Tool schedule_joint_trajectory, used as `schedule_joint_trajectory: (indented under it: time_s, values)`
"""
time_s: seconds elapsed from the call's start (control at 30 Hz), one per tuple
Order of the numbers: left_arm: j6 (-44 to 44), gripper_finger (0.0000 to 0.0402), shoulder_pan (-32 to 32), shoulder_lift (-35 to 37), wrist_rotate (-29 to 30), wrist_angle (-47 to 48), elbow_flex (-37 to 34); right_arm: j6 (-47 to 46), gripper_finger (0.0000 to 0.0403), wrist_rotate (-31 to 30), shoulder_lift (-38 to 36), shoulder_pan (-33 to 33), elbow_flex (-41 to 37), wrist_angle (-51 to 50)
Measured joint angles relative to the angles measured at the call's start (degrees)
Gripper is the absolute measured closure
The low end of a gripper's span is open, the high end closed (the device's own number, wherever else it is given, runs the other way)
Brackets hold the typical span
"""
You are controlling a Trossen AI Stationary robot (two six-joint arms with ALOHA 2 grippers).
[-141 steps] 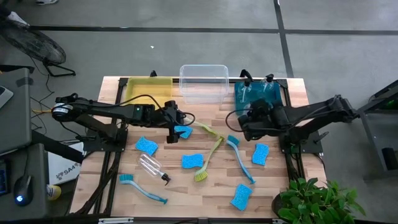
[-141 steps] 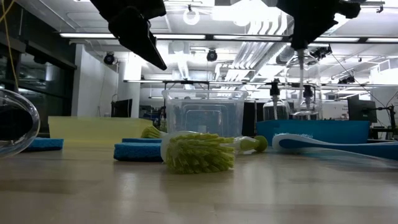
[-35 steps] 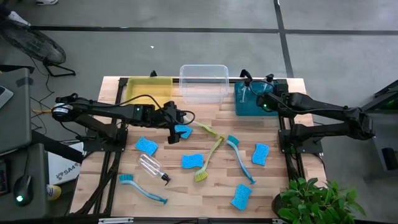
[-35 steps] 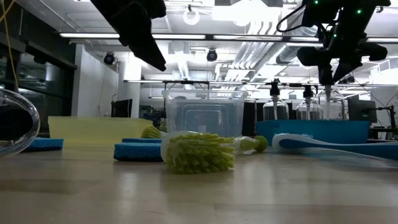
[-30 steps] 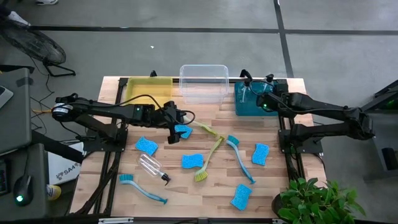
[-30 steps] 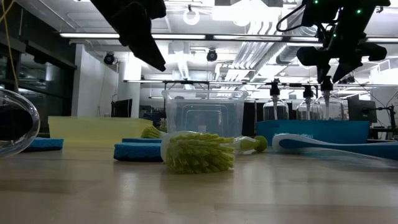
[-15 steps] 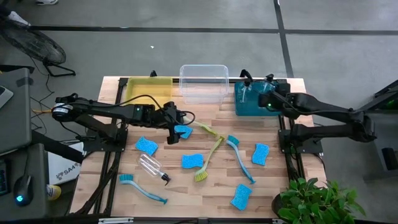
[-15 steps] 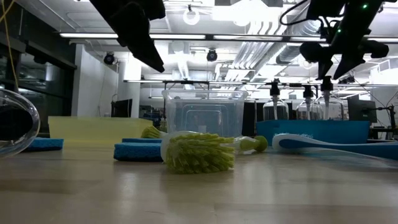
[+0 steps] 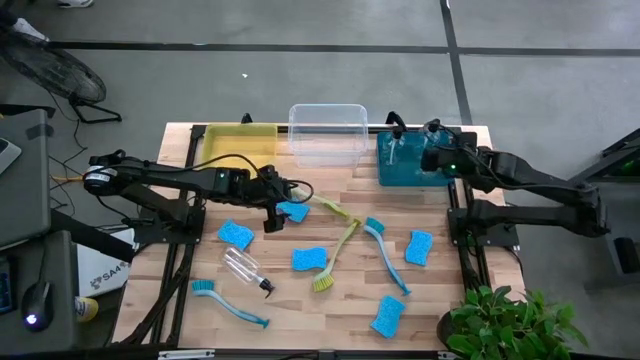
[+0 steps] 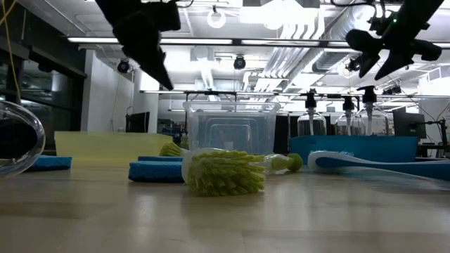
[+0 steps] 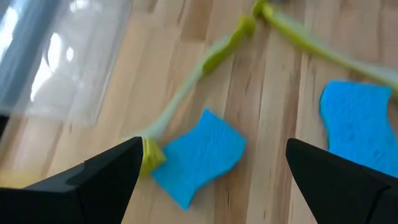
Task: Pick & Place Kitchen Sink Supplies
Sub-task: Put the transparent spray bottle into the blue bin
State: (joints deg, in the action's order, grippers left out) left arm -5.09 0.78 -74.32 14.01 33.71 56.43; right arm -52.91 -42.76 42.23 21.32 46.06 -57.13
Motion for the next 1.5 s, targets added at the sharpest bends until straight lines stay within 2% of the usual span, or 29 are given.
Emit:
schedule_joint_trajectory:
  time_s: [0.23, 0.4, 0.63, 0.93, 1.17, 1.5]
  values:
    - [-4.5, 0.0014, 0.2, 0.0, 0.3, 6.6, 0.0, 8.5, 0.0219, 1.6, -3.3, -0.2, 0.0, 8.0]
    - [-4.4, 0.0014, 3.6, 0.6, 2.1, 5.9, -1.1, 14.1, 0.0219, 2.5, -5.2, -3.5, 0.0, 14.4]
    - [-6.6, 0.0014, 10.3, 4.0, 5.7, 5.0, -5.3, 25.3, 0.0219, 2.6, -5.8, -11.2, 0.0, 29.1]
    - [-12.1, 0.0014, 16.7, 15.0, 6.0, 5.2, -12.5, 39.6, 0.022, 1.8, -2.5, -24.1, 0.0, 47.1]
    - [-16.7, 0.0014, 20.4, 21.4, 0.1, 6.0, -16.2, 45.5, 0.022, 0.2, 2.3, -34.7, 0.0, 54.2]
    - [-19.9, 0.0014, 21.0, 20.4, -12.8, 8.0, -16.9, 45.4, 0.022, -4.4, 8.2, -46.4, 0.0, 55.8]
